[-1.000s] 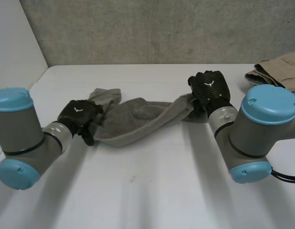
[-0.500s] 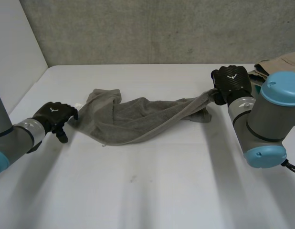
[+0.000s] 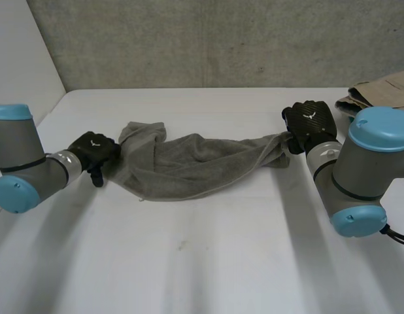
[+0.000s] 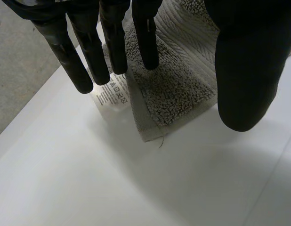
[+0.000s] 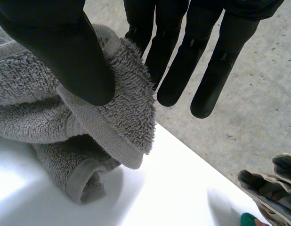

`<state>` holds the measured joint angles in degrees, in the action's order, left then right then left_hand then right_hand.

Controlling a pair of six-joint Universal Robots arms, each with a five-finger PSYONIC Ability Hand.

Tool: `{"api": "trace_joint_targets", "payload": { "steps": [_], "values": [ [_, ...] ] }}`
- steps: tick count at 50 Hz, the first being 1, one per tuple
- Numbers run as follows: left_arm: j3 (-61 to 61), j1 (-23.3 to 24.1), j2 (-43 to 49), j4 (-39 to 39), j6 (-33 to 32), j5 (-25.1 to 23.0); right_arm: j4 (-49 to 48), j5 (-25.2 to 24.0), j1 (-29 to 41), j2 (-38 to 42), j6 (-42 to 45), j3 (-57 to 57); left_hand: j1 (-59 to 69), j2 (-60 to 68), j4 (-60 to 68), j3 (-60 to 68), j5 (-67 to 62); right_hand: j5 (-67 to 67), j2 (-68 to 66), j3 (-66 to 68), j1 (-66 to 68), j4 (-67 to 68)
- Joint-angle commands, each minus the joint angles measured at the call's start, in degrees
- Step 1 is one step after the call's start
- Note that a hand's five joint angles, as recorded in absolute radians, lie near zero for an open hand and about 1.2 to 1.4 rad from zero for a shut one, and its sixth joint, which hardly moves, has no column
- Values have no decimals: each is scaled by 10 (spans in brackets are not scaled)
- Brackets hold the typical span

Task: Fold the laundry.

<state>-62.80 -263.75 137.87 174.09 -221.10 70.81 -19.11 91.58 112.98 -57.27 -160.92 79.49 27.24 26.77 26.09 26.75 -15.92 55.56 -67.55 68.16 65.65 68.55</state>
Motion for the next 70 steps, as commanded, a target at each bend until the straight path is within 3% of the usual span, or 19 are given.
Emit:
{"api": "trace_joint_targets", "payload": {
  "steps": [1,20,24,37,40,43,50,60,65,70],
  "values": [
    [39,8,27,6,-6,0,0,0,2,4,7,1,30,35,41,35,-43,144,-125,118,144,115],
    [138,20,94,-14,-64,22,-3,0,8,11,18,4,72,77,83,77,-85,144,-125,118,144,115],
    [152,24,101,-24,-66,26,-3,1,8,11,19,5,127,132,139,132,-141,144,-125,118,144,115],
    [175,39,114,-31,-73,31,1,2,9,8,19,7,514,519,525,519,-527,144,-125,118,144,115],
    [173,39,108,-35,-70,38,1,0,9,7,20,9,528,532,539,532,-541,144,-125,118,144,115],
    [172,37,78,-52,-63,58,9,2,9,-4,23,9,528,532,539,532,-541,144,-125,118,144,115],
    [72,6,-108,-103,-7,96,110,-5,-9,-91,75,-1,528,532,539,532,-541,144,-125,118,144,115],
    [-116,-53,-404,-118,68,-6,264,-54,-50,-242,143,-34,528,532,539,532,-541,144,-125,118,144,115],
    [-153,-63,-454,-124,91,-33,311,-70,-53,-274,148,-36,528,532,539,532,-541,144,-125,118,144,115],
    [-182,-55,-447,-174,81,-7,372,-86,-54,-236,174,-34,528,532,539,532,-541,144,-125,118,144,115]
  ]
}}
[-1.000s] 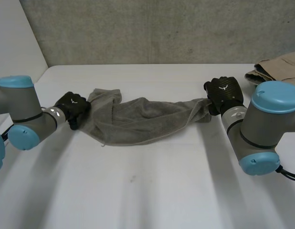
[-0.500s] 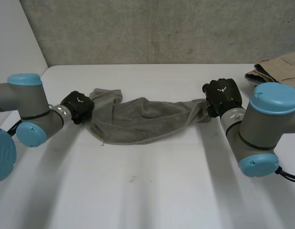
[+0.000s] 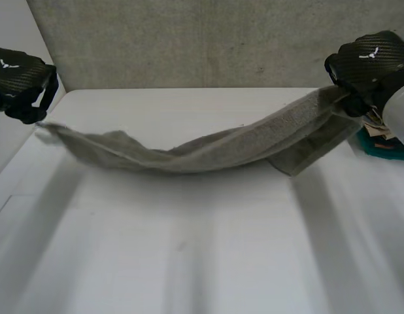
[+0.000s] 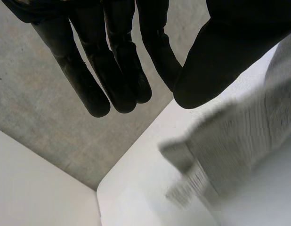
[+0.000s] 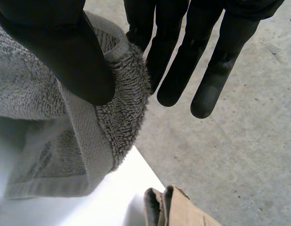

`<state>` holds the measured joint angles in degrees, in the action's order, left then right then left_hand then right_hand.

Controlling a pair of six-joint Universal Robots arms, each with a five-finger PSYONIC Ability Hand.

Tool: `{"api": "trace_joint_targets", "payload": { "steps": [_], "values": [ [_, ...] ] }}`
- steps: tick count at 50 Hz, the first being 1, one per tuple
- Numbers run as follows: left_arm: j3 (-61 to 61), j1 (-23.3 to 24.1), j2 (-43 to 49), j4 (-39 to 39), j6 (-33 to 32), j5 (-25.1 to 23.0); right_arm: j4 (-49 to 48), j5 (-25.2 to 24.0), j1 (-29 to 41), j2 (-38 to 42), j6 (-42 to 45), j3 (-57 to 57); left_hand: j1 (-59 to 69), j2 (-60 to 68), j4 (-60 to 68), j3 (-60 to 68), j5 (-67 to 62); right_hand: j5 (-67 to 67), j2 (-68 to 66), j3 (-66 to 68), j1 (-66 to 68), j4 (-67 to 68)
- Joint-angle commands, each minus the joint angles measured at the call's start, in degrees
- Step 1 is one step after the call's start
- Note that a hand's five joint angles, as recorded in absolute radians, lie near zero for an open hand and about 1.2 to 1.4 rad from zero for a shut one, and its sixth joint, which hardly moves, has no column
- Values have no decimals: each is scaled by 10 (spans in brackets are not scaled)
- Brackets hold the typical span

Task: Fold the laundry.

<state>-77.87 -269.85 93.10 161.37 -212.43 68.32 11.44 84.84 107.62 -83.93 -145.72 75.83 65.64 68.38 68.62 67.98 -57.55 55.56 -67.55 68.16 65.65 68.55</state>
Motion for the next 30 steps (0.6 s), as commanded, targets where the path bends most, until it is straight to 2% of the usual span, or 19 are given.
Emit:
{"api": "trace_joint_targets", "payload": {
  "steps": [1,7,12,15,17,19,21,23,30],
  "values": [
    [-34,9,8,-51,-10,23,72,-18,0,41,28,4,144,116,114,120,-124,144,-125,118,144,115],
    [-32,29,121,-31,-35,57,74,-14,10,115,68,-17,144,116,114,120,-124,144,-125,118,144,115],
    [70,41,245,-18,-33,69,30,26,33,194,53,-69,144,116,114,120,-124,144,-125,118,144,115],
    [113,48,275,-25,-4,67,4,58,46,213,19,-75,107,80,77,84,-88,144,-125,118,144,115],
    [121,50,270,-27,22,66,-17,67,54,216,1,-74,-121,-148,-151,-144,140,144,-125,118,144,115],
    [120,50,250,-26,55,66,-49,80,64,217,-24,-67,-283,-310,-312,-306,302,144,-125,118,144,115],
    [117,50,229,-26,73,69,-68,85,67,217,-36,-60,-360,-388,-390,-384,380,144,-125,118,144,115],
    [102,56,198,-29,88,74,-87,90,71,216,-46,-49,-414,-442,-444,-438,434,144,-125,118,144,115],
    [13,58,125,-44,98,88,-109,94,69,212,-43,-23,-420,-447,-450,-443,439,144,-125,118,144,115]
  ]
}}
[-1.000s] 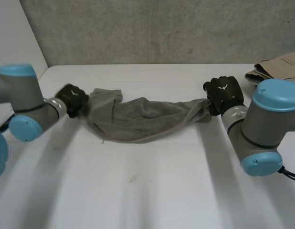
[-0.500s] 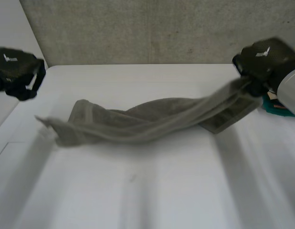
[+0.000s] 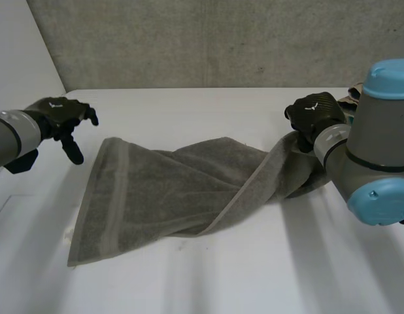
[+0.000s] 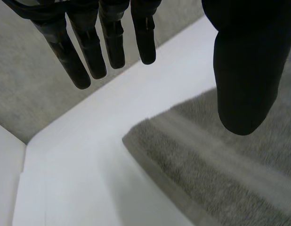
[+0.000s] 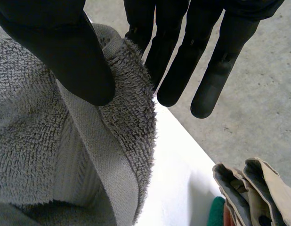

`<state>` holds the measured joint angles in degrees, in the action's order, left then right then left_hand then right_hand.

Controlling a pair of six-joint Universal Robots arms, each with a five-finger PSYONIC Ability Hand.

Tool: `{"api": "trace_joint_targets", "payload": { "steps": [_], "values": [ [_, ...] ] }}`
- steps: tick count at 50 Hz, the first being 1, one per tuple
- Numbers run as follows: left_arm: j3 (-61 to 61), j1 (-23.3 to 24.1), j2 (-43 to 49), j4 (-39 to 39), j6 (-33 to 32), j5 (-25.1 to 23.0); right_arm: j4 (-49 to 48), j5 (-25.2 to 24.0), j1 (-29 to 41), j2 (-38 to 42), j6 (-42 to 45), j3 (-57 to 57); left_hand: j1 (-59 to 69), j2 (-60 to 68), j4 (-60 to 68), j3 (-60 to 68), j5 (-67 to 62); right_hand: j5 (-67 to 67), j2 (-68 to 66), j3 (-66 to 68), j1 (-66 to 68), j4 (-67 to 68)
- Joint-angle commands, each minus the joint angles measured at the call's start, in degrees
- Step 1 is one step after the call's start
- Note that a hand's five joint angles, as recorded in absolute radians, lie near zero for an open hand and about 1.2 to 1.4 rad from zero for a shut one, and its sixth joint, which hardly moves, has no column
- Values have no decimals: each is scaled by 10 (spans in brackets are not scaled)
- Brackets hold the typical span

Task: Fold the laundry.

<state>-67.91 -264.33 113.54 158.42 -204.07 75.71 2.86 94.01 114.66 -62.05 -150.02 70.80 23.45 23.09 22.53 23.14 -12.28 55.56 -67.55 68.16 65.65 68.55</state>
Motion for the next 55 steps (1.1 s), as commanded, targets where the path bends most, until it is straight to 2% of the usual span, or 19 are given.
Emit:
{"api": "trace_joint_targets", "payload": {
  "steps": [1,6,10,18,22,31,35,39,40,41,47,55],
  "values": [
    [-112,7,-101,-21,15,15,-24,3,-2,-10,0,31,-1,2,8,2,-11,144,-125,118,144,115],
    [-207,40,-160,-18,15,17,-26,4,-4,-12,-3,39,-16,-13,-7,-13,5,144,-125,118,144,115],
    [-284,72,-184,26,16,26,-30,4,-6,-14,-4,50,-40,-36,-31,-37,28,144,-125,118,144,115],
    [-411,115,-154,137,10,68,-59,5,-17,-16,-5,70,-40,-36,-31,-37,28,144,-125,118,144,115],
    [-420,128,-120,167,-1,79,-61,5,-19,-16,-6,73,-25,-21,-16,-22,13,144,-125,118,144,115],
    [-416,117,-53,225,-44,86,-61,4,-22,-19,-9,80,56,60,65,59,-68,144,-125,118,144,115],
    [-413,115,-39,268,-49,86,-65,4,-23,-26,-14,88,148,152,158,151,-160,144,-125,118,144,115],
    [-408,113,-27,306,-52,87,-72,3,-24,-37,-18,101,363,367,372,366,-375,144,-125,118,144,115],
    [-406,111,-20,318,-54,87,-75,2,-26,-42,-19,108,505,509,515,509,-517,144,-125,118,144,115],
    [-404,110,-17,323,-55,87,-77,2,-27,-46,-19,110,565,569,574,568,-577,144,-125,118,144,115],
    [-398,91,-25,320,-67,96,-87,-2,-33,-76,-13,137,565,569,575,569,-577,144,-125,118,144,115],
    [-387,66,-183,252,-60,84,-66,-36,-51,-156,40,163,565,569,575,569,-577,144,-125,118,144,115]
  ]
}}
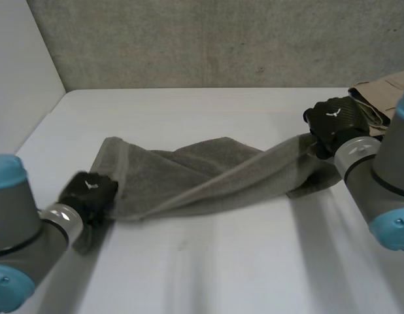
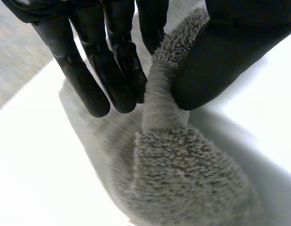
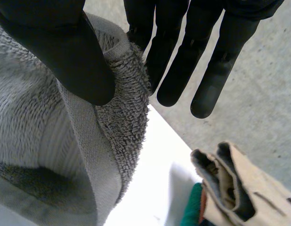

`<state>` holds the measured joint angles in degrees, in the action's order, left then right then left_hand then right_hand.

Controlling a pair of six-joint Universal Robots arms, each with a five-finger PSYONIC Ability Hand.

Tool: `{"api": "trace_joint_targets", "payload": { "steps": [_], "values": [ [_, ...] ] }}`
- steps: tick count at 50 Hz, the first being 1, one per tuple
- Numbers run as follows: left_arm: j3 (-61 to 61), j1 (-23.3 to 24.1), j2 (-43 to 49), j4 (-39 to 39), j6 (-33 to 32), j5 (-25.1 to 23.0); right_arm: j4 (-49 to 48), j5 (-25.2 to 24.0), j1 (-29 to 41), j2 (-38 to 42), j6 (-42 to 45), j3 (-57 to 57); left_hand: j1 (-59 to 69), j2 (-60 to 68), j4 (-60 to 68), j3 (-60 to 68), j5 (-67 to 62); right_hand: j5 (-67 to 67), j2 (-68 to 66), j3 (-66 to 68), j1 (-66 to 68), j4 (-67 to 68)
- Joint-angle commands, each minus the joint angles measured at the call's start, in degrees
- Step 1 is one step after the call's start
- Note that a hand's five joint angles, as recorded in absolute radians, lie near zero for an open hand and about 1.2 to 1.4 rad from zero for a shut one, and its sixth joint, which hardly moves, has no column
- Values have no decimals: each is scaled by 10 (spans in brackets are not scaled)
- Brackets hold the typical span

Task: Fold the laundry.

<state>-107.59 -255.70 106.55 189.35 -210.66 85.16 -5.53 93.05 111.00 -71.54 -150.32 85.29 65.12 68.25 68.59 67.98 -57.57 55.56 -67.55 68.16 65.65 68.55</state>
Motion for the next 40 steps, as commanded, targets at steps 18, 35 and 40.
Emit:
{"api": "trace_joint_targets", "payload": {
  "steps": [18,35,40],
  "values": [
    [136,-142,-246,-373,-65,-156,348,-172,-64,-205,279,29,149,117,114,120,-124,144,-125,118,144,115],
    [546,-50,131,-237,-48,-85,71,28,29,94,186,-218,149,117,114,120,-124,144,-125,118,144,115],
    [700,-45,143,-127,50,-60,-109,61,28,123,91,-316,149,117,114,120,-124,144,-125,118,144,115]
  ]
}}
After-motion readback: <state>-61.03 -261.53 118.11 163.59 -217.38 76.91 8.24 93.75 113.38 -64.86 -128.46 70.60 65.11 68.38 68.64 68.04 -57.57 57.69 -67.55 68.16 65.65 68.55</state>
